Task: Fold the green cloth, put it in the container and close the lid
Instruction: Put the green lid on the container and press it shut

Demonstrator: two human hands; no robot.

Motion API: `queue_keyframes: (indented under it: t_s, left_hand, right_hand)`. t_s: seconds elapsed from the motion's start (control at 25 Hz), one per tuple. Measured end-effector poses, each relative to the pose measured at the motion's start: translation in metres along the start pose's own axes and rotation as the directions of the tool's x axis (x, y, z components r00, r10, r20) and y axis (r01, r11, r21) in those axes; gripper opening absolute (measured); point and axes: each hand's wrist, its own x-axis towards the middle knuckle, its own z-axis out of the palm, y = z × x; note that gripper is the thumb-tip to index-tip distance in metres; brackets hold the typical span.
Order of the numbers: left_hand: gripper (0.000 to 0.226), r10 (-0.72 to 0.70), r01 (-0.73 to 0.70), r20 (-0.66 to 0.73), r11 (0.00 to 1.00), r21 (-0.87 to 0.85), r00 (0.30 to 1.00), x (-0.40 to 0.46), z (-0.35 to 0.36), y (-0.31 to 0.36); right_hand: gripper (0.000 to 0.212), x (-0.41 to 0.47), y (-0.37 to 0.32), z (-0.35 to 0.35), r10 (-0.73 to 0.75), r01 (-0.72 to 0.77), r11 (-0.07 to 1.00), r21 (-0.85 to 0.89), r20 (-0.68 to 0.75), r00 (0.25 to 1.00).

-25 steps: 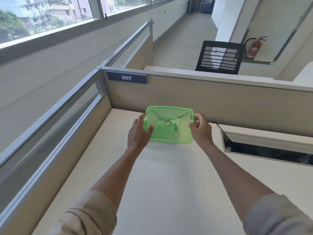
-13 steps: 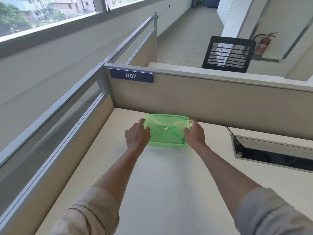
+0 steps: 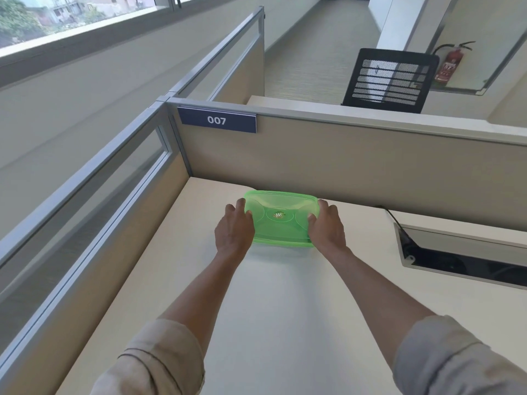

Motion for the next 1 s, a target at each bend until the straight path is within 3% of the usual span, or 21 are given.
queue_keyframes:
  t_s: [0.24,0.68,1.0]
  left_hand:
    - [0.039,-0.033,0.034,0.034,0.998,-0.045,0.999,-0.005,0.009,0.000]
    - [0.055,-0.005,-0.010,0.110,0.991,0.137,0.994,0.003,0.005,-0.002]
    - [0.060,-0.002,-0.035,0.161,0.974,0.223,0.987,0.005,0.001,-0.001]
  right_hand:
    - [0.043,-0.002,0.006,0.007,-0.049,0.048,0.997,-0.065,-0.006,0.999]
    - [0.052,0.004,0.008,0.009,-0.013,0.032,0.985,-0.167,0.110,0.994]
    - [0.052,0.005,0.007,0.011,-0.013,0.033,0.982,-0.184,0.110,0.994]
